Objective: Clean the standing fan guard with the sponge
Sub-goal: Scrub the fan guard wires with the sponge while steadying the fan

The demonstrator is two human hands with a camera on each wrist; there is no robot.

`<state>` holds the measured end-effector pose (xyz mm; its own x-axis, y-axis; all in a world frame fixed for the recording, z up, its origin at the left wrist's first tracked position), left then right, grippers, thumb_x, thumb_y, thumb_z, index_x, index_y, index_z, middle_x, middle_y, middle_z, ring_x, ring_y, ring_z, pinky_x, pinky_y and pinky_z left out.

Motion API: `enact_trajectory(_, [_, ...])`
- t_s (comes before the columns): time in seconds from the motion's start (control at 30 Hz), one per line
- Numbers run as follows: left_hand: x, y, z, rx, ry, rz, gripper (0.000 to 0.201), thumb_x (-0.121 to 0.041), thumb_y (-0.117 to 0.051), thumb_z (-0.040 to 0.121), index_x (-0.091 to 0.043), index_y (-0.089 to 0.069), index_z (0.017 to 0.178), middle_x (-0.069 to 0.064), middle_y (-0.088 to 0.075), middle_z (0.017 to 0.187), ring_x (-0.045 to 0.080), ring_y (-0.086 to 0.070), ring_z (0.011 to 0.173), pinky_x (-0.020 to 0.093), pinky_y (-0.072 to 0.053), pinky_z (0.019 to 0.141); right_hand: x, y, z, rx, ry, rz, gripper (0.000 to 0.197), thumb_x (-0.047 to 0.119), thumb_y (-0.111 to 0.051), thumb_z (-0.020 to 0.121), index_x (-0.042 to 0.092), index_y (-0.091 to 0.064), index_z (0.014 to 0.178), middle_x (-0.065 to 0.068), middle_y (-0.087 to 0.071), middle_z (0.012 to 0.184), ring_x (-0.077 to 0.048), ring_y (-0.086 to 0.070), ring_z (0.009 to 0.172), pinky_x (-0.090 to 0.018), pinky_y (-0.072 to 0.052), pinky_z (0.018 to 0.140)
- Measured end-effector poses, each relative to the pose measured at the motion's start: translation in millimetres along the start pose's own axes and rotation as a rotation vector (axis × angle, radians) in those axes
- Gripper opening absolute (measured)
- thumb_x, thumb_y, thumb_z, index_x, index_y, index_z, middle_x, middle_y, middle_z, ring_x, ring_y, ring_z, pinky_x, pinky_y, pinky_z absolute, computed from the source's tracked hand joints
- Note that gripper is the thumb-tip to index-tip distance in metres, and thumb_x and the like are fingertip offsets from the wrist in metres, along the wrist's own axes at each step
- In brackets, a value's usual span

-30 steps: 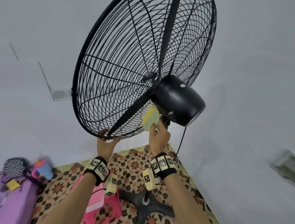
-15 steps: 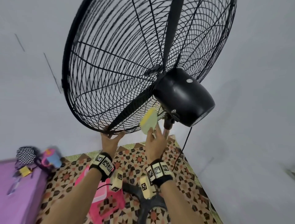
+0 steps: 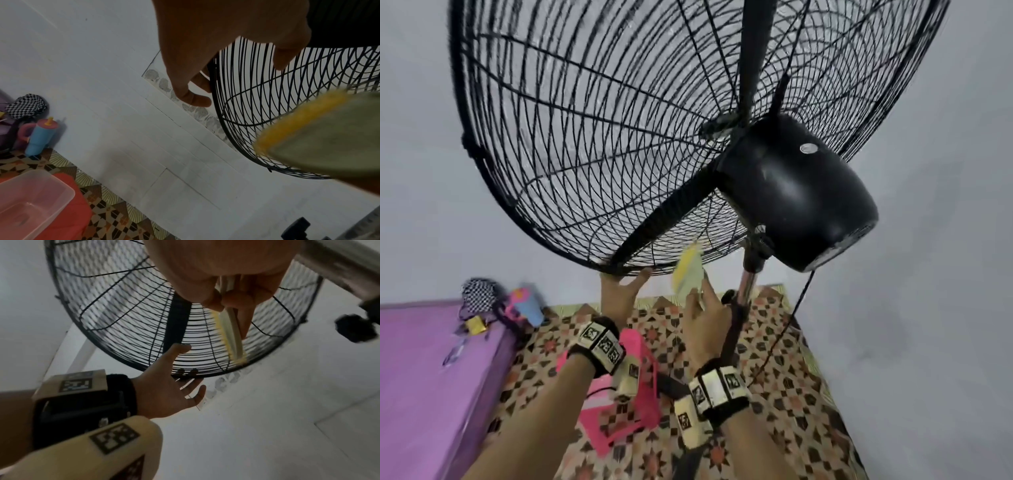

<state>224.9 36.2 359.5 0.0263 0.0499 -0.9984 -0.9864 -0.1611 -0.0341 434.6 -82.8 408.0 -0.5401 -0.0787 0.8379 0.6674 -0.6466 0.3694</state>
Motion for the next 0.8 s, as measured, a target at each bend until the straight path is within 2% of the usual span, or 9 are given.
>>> enact_trajectory(0.17, [-5,-1,-7,-0.018,0.046,0.015,0.098,-0.057,-0.091,0.065,-0.025,-0.048,0.147,-0.005,-0.061,0.143,0.019,-0.058,0.133,0.056,-0.054,0.102,14,44,11,-0.21,-0.03,0.221,0.032,0.011,-0.061,0.103,0.008,-0.067,0.135,0.008,-0.069,0.106,-0.001,-0.067,0.092,-0.005,-0.054,0.073])
enact_trajectory(0.23, [-7,-1,-8,-0.021,0.062,0.011,0.092,-0.046,-0.089,0.069,-0.022,-0.046,0.147,-0.005,-0.062,0.14,0.02,-0.059,0.131,0.039,-0.06,0.084,19,40,15,-0.203,-0.023,0.228,0.03,0.013,-0.062,0.103,0.006,-0.069,0.131,0.016,-0.068,0.102,0.001,-0.067,0.09,-0.007,-0.055,0.075])
enact_trajectory(0.3, [-6,-1,-5,-0.021,0.06,0.008,0.085,-0.036,-0.09,0.076,-0.022,-0.047,0.147,-0.005,-0.062,0.139,0.021,-0.061,0.126,0.024,-0.059,0.064,16,20,11,-0.102,-0.048,0.165,0.035,0.013,-0.063,0.103,0.005,-0.066,0.136,0.007,-0.075,0.104,-0.004,-0.069,0.089,0.002,-0.047,0.07])
enact_trajectory(0.37, [-7,-3,-4,-0.012,0.055,0.008,0.078,-0.028,-0.089,0.082,-0.021,-0.046,0.147,-0.002,-0.061,0.142,0.021,-0.064,0.12,0.022,-0.057,0.057,2,-4,-4,0.048,-0.072,0.129,0.04,0.015,-0.061,0.103,0.007,-0.06,0.143,-0.011,-0.076,0.114,-0.016,-0.074,0.096,0.002,-0.047,0.07])
enact_trajectory(0.43, [-3,-3,-4,-0.001,0.059,0.001,0.078,-0.029,-0.089,0.081,-0.022,-0.047,0.147,-0.002,-0.061,0.143,0.024,-0.063,0.124,0.037,-0.063,0.071,-6,-12,-17,0.118,-0.07,0.124,0.041,0.014,-0.06,0.104,0.009,-0.058,0.145,-0.012,-0.074,0.12,-0.018,-0.075,0.099,-0.002,-0.05,0.072])
enact_trajectory(0.53, [-5,-1,-5,0.015,0.032,-0.001,0.087,-0.045,-0.091,0.073,-0.028,-0.05,0.147,-0.008,-0.061,0.145,0.022,-0.057,0.134,0.059,-0.053,0.103,-4,10,-13,-0.031,-0.104,0.166,0.036,0.012,-0.059,0.104,0.005,-0.063,0.139,-0.013,-0.076,0.114,-0.018,-0.075,0.095,0.003,-0.047,0.068])
enact_trajectory(0.63, [-4,-2,-5,0.014,0.031,-0.008,0.095,-0.055,-0.09,0.065,-0.028,-0.05,0.147,-0.008,-0.061,0.145,0.018,-0.057,0.134,0.06,-0.05,0.107,4,16,-8,-0.127,-0.123,0.213,0.034,0.012,-0.06,0.103,0.004,-0.065,0.136,-0.001,-0.073,0.106,-0.004,-0.07,0.094,0.001,-0.048,0.07])
enact_trajectory(0.7, [-3,-1,-3,0.006,0.032,-0.013,0.097,-0.055,-0.091,0.064,-0.027,-0.048,0.147,-0.007,-0.061,0.144,0.017,-0.058,0.132,0.061,-0.049,0.109,0,-4,-10,-0.024,-0.123,0.164,0.03,0.01,-0.061,0.102,0.003,-0.068,0.131,0.001,-0.072,0.101,-0.005,-0.072,0.087,0.003,-0.045,0.065])
enact_trajectory(0.8, [-3,-1,-3,0.018,0.047,0.005,0.1,-0.06,-0.092,0.061,-0.028,-0.049,0.145,-0.006,-0.062,0.142,0.017,-0.06,0.13,0.062,-0.048,0.109,-20,-30,-25,0.145,-0.153,0.053,0.025,0.01,-0.061,0.102,0.005,-0.069,0.126,-0.01,-0.077,0.108,-0.001,-0.065,0.08,0.004,-0.043,0.058])
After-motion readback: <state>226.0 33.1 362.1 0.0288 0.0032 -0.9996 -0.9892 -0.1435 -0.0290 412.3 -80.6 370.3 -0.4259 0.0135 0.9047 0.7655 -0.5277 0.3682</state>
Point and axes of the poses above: each hand's wrist, its own z-axis towards the middle knuckle, its own y-axis out of the back of the hand, x = y × z, the point moved 9 cm from there along z, towards the middle knuckle
